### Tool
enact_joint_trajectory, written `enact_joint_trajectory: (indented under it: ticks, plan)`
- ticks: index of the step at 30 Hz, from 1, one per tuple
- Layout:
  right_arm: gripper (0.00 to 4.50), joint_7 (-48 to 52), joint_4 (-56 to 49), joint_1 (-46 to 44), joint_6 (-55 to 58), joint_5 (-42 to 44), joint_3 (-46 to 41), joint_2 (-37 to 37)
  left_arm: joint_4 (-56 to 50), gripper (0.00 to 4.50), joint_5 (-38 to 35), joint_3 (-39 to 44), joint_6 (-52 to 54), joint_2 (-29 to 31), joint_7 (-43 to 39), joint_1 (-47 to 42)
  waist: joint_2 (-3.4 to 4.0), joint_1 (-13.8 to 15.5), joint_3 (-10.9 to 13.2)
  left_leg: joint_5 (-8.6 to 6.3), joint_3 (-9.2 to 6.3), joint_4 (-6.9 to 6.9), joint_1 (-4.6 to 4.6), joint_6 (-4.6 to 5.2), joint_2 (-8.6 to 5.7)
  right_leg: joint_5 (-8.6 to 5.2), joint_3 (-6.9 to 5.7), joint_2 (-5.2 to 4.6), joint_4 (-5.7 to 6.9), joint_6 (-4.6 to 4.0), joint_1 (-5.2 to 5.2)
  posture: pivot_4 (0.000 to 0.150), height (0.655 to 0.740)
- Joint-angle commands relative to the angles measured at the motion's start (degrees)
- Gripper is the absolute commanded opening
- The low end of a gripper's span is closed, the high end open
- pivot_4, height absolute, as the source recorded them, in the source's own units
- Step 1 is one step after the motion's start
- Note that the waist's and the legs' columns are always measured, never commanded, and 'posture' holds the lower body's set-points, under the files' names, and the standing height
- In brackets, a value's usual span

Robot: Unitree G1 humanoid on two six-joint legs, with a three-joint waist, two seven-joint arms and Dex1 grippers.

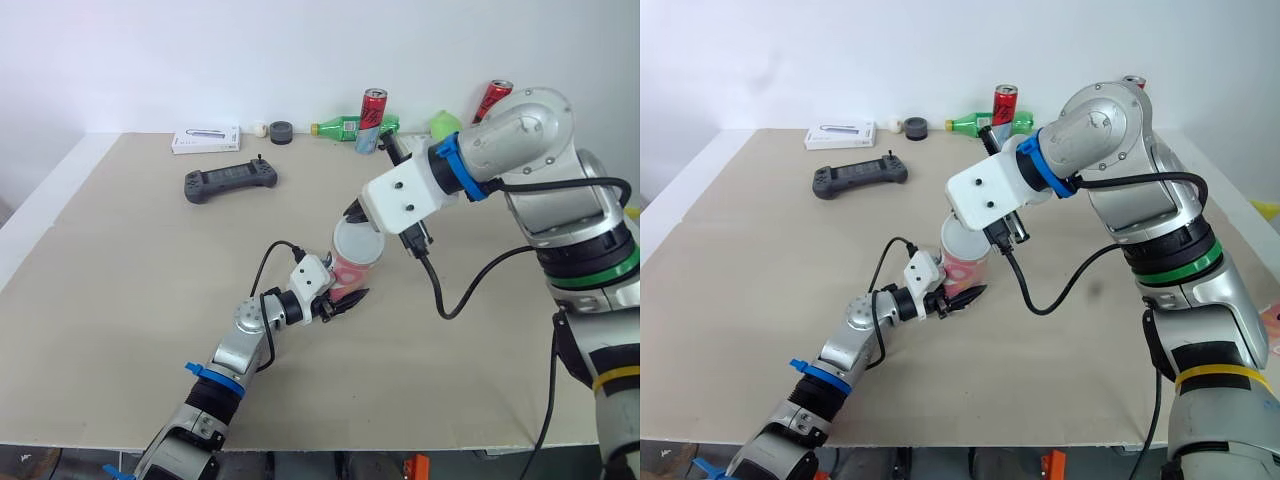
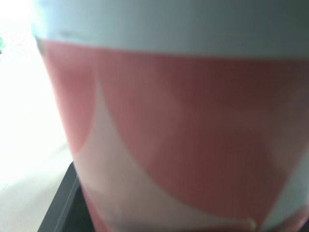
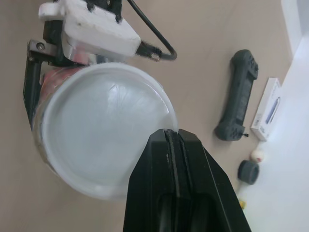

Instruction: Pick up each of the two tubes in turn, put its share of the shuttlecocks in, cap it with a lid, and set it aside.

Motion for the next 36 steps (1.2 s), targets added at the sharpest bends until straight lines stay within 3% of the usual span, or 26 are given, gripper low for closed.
enact_joint_trajectory:
  ticks: [1,13,36]
  plan:
    - [0.04,0.53,0.22,-3.55,0.64,1.63,-2.33,0.19,2.40,2.51,1.33,-1.09,1.68,0.37,0.19,1.40,0.00,-0.01,0.00,0.00,0.00,0.00,0.00,0.00,0.00,-0.01,0.00,0.00,0.00,-0.02,-0.01,0.150,0.7400]
    - [0.04,2.41,-2.78,-2.24,2.07,4.57,-1.73,-0.56,2.05,2.51,1.37,-1.13,1.80,0.21,0.38,1.80,0.00,-0.01,0.00,0.00,-0.02,-0.04,-0.01,0.00,0.03,0.01,-0.03,0.01,0.00,0.03,-0.02,0.150,0.7400]
    - [0.04,1.30,-1.40,-1.31,-0.44,0.58,-0.74,-0.39,1.62,2.51,1.37,-1.34,2.06,0.11,0.33,2.23,0.00,-0.01,0.00,0.00,-0.02,-0.05,-0.01,0.00,0.03,0.00,-0.04,0.02,0.00,0.02,-0.03,0.150,0.7400]
